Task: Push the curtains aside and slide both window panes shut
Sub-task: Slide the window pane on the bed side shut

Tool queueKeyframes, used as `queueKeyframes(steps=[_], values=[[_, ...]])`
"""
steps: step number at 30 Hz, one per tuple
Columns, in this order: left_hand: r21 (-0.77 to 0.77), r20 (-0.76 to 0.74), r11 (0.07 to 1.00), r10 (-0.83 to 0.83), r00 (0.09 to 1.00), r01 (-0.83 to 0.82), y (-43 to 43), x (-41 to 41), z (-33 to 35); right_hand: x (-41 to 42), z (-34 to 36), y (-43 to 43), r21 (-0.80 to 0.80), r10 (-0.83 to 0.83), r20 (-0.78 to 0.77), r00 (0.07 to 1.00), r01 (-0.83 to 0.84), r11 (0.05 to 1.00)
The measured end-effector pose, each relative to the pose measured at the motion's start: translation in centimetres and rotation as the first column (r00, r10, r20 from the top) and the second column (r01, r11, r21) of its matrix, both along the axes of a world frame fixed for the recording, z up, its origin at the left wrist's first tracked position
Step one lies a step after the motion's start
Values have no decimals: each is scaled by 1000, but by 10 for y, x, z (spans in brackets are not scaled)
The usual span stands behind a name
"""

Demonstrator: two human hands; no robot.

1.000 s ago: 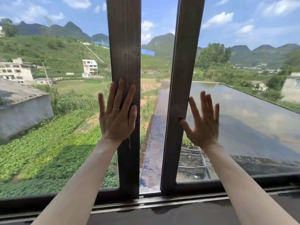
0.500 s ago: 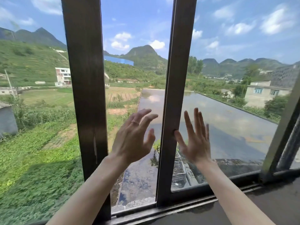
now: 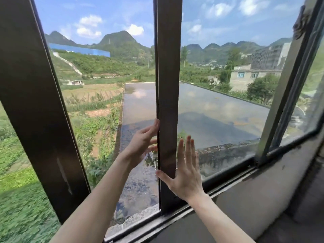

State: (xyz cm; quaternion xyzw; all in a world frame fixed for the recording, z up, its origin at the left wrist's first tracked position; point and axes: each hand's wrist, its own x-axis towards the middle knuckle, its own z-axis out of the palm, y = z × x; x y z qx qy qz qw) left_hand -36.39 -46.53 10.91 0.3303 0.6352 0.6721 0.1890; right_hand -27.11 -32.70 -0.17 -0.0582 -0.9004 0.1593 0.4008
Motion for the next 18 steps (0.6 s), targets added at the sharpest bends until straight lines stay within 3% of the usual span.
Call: queueKeyframes(steps=[9,18], values=[[163,230,954,-285,930,252,44,-5,-25,13,12,-8,-55,-67,15,998,67,996],[63,141,914,-405,903,400,83,-29,-18,20,19,38,-111,-147,103,984,158,981]])
